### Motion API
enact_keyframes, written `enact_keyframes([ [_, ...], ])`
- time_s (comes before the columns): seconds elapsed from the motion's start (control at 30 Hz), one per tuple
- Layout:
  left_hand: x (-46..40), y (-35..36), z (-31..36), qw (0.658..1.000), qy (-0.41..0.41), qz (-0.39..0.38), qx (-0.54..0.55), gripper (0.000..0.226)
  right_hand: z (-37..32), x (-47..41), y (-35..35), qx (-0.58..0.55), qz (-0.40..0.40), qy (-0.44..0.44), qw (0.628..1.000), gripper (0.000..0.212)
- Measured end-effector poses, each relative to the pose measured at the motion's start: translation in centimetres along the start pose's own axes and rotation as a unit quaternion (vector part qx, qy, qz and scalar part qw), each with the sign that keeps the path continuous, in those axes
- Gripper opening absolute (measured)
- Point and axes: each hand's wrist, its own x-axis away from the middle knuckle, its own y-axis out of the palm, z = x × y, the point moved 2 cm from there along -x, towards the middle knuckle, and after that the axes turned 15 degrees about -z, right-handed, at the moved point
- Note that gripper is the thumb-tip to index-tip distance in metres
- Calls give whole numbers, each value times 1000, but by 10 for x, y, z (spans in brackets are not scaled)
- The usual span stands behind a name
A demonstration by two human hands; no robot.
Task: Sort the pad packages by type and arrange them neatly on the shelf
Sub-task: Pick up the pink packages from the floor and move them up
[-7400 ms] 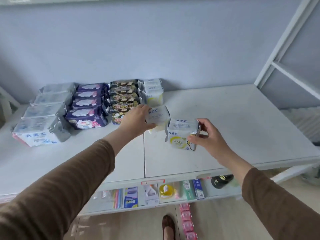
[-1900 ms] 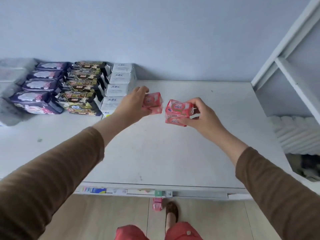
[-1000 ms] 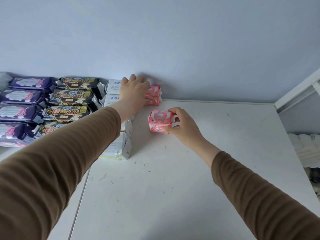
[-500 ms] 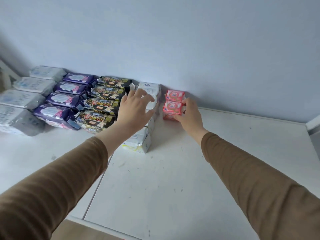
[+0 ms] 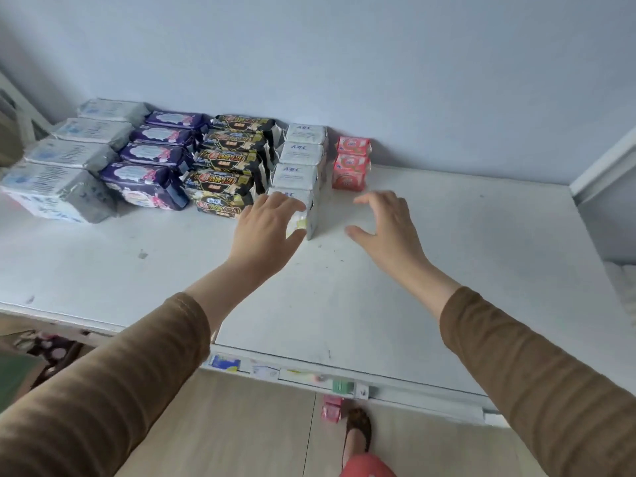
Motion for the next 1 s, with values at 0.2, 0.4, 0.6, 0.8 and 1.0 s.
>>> enact_keyframes([
  [0.2,113,23,-15,997,67,15,24,33,-62,121,45,-24,69,-16,997,30],
  [0.4,234,80,-27,991,112,13,77,28,-91,232,123,-19,98,-21,995,15],
  [0.6,318,188,-32,986,90,-98,96,30,-34,316,207,-38,12,49,998,15],
  [0.8,371,331,-30,966,20,-233,107,33,66,373,314,-61,-107,167,978,17],
  [1.0,376,494,-46,940,-37,-322,108,41,177,389,444,-41,-194,225,954,33],
])
